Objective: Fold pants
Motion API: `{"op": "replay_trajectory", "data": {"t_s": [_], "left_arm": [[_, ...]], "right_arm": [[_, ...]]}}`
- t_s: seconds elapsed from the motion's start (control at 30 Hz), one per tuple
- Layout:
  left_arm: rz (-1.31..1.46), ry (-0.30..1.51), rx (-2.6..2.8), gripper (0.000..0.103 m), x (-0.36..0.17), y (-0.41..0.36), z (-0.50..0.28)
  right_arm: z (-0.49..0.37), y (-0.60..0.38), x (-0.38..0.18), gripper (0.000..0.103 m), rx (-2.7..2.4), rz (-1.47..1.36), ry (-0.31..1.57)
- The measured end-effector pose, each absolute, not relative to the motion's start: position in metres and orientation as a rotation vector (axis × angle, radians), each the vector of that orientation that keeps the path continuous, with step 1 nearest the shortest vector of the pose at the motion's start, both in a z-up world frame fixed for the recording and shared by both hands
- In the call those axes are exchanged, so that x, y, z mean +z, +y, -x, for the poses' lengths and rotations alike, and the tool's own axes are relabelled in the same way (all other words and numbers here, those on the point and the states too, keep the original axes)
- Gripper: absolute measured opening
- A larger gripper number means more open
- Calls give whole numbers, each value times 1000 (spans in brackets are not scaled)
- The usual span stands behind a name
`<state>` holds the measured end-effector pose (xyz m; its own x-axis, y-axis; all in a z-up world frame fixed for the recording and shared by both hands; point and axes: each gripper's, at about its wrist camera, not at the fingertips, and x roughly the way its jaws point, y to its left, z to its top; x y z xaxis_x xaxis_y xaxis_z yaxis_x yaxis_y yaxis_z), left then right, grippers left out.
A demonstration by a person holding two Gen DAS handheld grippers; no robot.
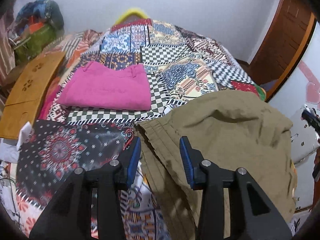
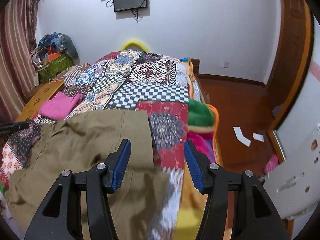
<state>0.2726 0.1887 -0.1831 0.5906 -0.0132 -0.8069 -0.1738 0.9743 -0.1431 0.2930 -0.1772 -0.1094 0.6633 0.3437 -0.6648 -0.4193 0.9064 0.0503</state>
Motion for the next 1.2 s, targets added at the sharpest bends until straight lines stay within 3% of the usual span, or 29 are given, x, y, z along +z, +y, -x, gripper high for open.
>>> {"op": "replay_trajectory", "data": {"t_s": [0.33,0.63,0.67,0.73,0.8,0.83,0.87,0.97,1.2], "left_arm": [[237,1027,70,40,-235,201,-320],[262,1042,32,40,-248,204,-336],[267,1039,29,40,-248,205,-338],[271,1033,28,39,-247,205,-340],[261,1021,34,31,-245,204,-344],[252,1012,38,19,-243,203,-344],[250,1003,32,12,-239,202,-344],[278,966,-25,5,-225,199,-345],[219,934,-30,3,-205,182,-353]], "right_arm": [[-380,-124,-139,51,586,179,813],[-437,-97,-192,51,698,181,1122],[-438,-97,-196,49,701,178,1137],[-437,-96,-200,28,719,173,1149],[-435,-98,-199,16,709,170,1129],[-434,-101,-198,11,710,161,1120],[-432,-104,-195,9,711,149,1106],[-426,-112,-182,6,713,122,1041],[-415,-110,-135,4,718,101,877]]}}
